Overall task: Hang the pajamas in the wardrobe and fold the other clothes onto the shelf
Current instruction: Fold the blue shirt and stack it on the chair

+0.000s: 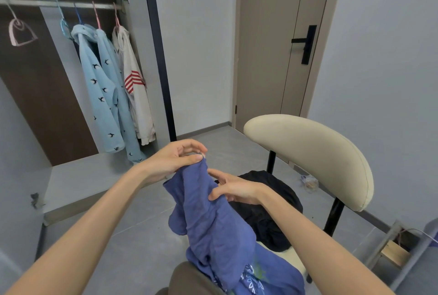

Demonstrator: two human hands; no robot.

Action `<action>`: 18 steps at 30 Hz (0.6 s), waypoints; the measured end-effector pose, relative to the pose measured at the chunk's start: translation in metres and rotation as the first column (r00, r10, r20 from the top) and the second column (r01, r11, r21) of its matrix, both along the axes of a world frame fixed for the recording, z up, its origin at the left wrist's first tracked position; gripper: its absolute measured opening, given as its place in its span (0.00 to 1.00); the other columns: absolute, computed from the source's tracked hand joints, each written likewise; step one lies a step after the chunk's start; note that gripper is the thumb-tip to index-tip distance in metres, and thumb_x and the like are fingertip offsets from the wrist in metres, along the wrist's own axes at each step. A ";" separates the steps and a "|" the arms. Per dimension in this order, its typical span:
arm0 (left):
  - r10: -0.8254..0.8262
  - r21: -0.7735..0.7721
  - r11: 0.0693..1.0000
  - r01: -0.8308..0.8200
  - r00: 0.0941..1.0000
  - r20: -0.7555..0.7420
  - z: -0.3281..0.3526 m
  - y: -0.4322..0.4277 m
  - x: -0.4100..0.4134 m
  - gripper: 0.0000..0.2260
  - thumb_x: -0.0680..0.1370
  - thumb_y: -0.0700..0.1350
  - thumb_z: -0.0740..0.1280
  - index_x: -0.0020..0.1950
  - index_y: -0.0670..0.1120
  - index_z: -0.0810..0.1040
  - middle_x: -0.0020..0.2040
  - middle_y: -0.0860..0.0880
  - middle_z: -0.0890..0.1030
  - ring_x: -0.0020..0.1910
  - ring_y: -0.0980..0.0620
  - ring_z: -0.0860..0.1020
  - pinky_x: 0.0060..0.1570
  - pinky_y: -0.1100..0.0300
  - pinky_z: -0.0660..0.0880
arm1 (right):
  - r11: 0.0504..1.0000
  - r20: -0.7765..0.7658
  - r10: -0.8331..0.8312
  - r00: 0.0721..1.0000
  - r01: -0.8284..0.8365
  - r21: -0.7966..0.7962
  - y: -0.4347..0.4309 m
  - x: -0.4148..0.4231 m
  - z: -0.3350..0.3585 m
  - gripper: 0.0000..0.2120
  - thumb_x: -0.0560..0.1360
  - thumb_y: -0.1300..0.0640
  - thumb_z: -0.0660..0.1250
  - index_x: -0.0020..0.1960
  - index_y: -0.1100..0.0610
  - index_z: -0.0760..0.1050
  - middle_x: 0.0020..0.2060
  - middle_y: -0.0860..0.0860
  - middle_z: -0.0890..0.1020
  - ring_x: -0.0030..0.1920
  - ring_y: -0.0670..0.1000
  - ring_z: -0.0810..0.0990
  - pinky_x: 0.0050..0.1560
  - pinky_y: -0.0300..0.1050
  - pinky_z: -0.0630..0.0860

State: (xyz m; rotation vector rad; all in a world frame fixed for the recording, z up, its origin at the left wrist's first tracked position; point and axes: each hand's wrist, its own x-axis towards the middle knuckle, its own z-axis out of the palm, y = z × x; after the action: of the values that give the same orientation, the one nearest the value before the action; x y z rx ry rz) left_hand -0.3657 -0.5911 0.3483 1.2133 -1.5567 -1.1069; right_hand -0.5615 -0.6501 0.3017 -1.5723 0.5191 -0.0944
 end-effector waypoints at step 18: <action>0.385 -0.286 0.892 -0.351 0.920 0.074 -0.017 -0.003 0.013 0.06 0.77 0.39 0.67 0.51 0.48 0.79 0.50 0.55 0.82 0.52 0.64 0.78 0.49 0.75 0.71 | 0.798 0.283 -0.263 0.922 0.373 -0.474 0.034 0.002 -0.020 0.07 0.70 0.55 0.73 0.40 0.55 0.75 0.36 0.54 0.80 0.37 0.49 0.76 0.40 0.43 0.73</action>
State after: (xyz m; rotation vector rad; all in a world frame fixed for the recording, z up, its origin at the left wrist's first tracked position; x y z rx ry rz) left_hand -0.3527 -0.5937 0.3314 1.3415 -1.4352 -0.5602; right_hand -0.5598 -0.6159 0.2816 -1.9604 0.6268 -0.7052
